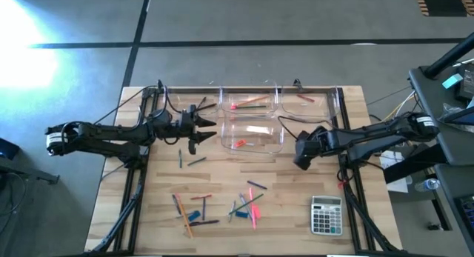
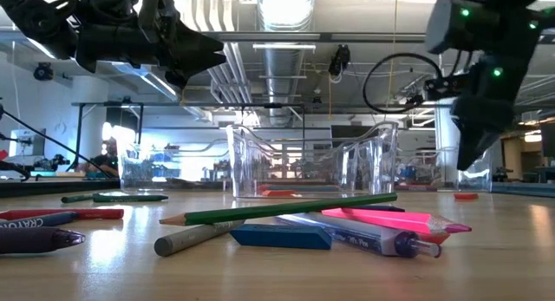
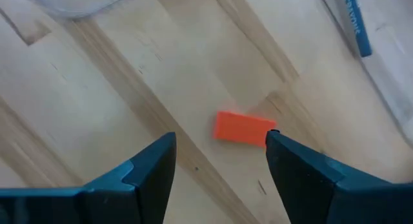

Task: Sort crayons/erasers/pens/pencils in bins
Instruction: Put the orange eraser into the bottom transparent bin

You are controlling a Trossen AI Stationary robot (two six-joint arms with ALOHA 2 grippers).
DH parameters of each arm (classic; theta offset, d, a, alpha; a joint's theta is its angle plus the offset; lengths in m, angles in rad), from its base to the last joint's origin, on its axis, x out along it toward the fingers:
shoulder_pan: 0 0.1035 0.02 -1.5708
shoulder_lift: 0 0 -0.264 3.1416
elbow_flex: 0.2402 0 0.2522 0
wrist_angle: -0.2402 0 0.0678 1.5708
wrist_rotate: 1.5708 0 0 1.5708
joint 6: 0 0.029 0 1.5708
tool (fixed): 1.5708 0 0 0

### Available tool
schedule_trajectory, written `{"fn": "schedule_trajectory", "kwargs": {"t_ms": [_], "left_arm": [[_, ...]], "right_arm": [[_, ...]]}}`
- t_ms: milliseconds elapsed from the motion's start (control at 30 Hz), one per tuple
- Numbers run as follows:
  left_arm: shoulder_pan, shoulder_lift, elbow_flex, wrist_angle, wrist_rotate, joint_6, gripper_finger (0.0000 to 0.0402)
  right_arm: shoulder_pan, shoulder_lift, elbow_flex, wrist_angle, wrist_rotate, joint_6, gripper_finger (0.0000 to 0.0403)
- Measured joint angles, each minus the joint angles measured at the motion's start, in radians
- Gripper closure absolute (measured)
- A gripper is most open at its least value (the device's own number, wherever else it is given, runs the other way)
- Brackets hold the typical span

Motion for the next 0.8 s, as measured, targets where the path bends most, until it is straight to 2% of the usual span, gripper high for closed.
{"fn": "schedule_trajectory", "kwargs": {"t_ms": [367, 800], "left_arm": [[0.000, 0.000, 0.000, 0.000, 0.000, -0.001, 0.0240], [-0.001, 0.000, 0.000, 0.001, 0.000, -0.025, 0.0240]], "right_arm": [[0.000, -0.165, -0.135, 0.121, -0.018, 0.052, 0.0174], [0.000, -0.160, -0.174, 0.182, -0.026, 0.080, 0.0172]]}}
